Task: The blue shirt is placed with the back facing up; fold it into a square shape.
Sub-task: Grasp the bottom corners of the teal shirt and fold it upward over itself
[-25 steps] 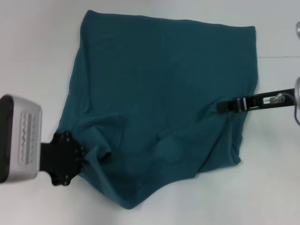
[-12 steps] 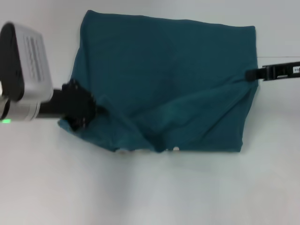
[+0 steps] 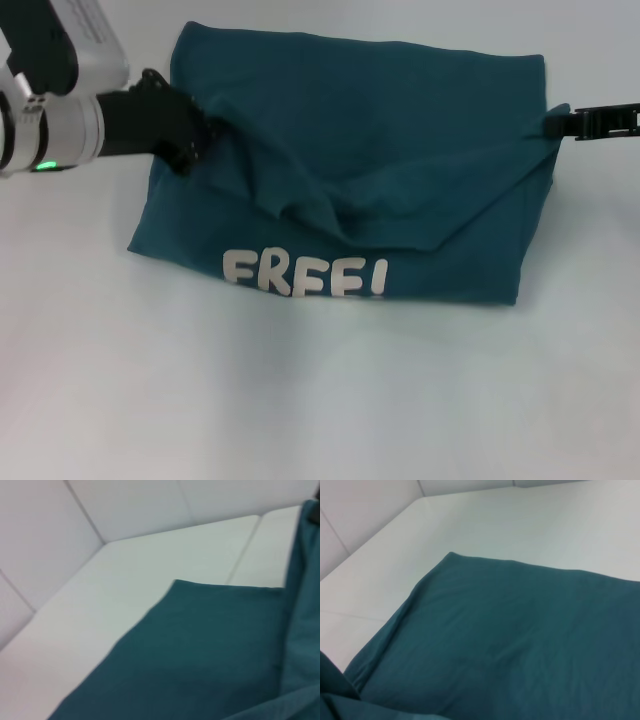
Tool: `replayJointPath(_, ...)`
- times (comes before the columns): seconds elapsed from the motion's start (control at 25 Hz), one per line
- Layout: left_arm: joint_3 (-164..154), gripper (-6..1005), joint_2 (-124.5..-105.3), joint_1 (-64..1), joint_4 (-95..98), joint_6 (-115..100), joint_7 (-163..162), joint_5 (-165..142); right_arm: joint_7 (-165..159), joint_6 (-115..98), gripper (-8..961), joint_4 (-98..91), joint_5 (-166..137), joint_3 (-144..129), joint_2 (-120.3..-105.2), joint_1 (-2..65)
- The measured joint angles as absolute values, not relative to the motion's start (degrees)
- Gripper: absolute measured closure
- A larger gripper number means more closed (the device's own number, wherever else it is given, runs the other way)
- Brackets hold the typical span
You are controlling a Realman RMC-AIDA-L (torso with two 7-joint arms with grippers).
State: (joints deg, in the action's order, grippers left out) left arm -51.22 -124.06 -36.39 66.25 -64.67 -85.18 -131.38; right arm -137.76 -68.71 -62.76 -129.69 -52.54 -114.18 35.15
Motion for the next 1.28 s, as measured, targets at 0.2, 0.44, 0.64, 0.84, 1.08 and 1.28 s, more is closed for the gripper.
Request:
replayJointPath(0.2, -49.5, 983, -124.04, -38.4, 62.5, -58.6, -85.8, -131.4, -137.7, -66.8, 936, -62.7, -130.1, -51.4, -114.16, 34.9)
replayJointPath(0.44, -48.4, 984, -123.88, -40.0, 58.6, -53.2, -85.8, -129.7, -137.6, -64.1, 937, -62.1, -130.4, -50.5, -113.99, 34.9)
replayJointPath(0.64, -48.4, 985, -123.67, -41.4, 55.7, -49.9, -85.6, -128.7, -137.6, -61.7, 936, -58.5, -132.5, -50.2, -113.23, 36.5)
replayJointPath(0.84, -48.3, 984, -123.46, -43.2, 53.0, -46.1, -85.9, -128.6, -137.5, -58.7, 936, -55.8, -134.7, -50.3, -112.63, 38.3)
replayJointPath(1.08, -48.3, 984, -123.36, -44.6, 50.9, -41.8, -85.8, -126.7, -137.5, -56.3, 936, -54.6, -135.3, -50.3, -112.11, 39.6)
replayJointPath(1.28, -48.3, 984, -123.00, -45.3, 49.5, -39.0, -85.5, -125.6, -137.5, -54.4, 937, -54.7, -135.3, -50.4, -112.37, 40.1)
